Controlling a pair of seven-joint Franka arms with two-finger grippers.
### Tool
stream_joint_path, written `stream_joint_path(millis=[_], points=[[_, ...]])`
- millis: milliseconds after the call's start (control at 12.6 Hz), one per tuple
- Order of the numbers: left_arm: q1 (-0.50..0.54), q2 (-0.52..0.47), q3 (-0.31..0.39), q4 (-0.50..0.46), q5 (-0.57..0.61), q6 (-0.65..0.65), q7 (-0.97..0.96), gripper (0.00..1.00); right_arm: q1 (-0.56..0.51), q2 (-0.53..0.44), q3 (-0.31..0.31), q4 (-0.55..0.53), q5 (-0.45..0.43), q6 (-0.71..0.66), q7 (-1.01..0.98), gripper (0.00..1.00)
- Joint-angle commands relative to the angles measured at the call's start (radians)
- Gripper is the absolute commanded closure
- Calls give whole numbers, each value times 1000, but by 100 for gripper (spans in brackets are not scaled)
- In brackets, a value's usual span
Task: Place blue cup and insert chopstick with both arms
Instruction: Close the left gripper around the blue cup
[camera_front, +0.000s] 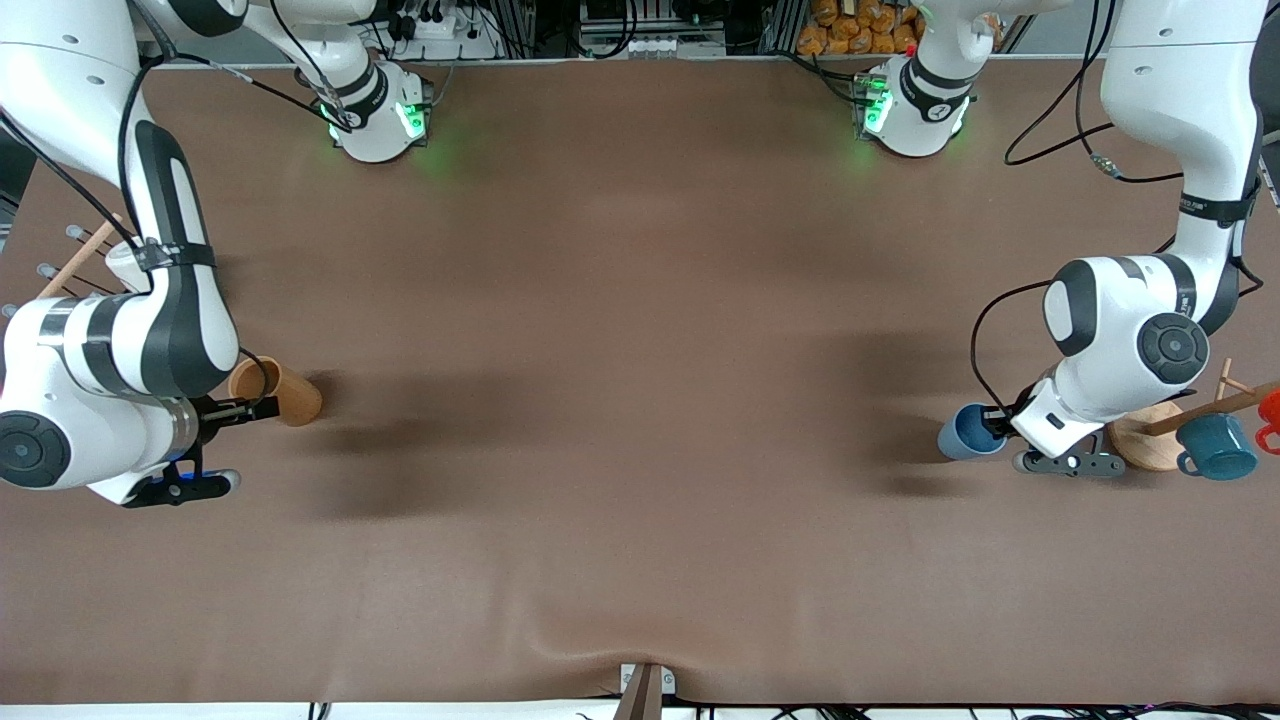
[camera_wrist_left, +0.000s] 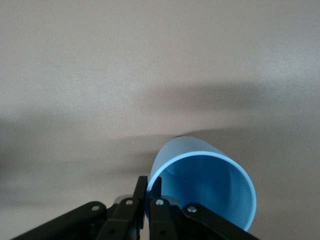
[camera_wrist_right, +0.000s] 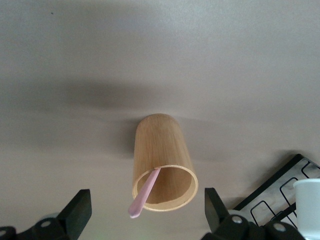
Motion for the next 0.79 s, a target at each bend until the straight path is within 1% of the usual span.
stream_joint_path(millis=[0,79,238,396,475,554,712], points=[[8,-40,-36,3,-19,-3,14,100,-24,0,11,21,-6,-22,-11,3],[-3,-54,-41,4,-19,-6,11,100,-19,3,12,21,-5,-19,-9,4],[-21,-56,-82,29,-10,-6,2,100,10,16,14,20,-5,9,3,6],[-65,-40,-106,65,-10,-6,-10,100,9,10,14,21,2,12,3,15],[-91,-31,-106,88,-9,-6,-21,100,7,9,14,21,2,13,3,17],[-102,-24,-107,110,-9,-9,-32,100,5,9,14,21,2,13,3,17],[-166,-11,-107,142,-10,-28,-82,100,4,8,14,21,2,7,3,17]])
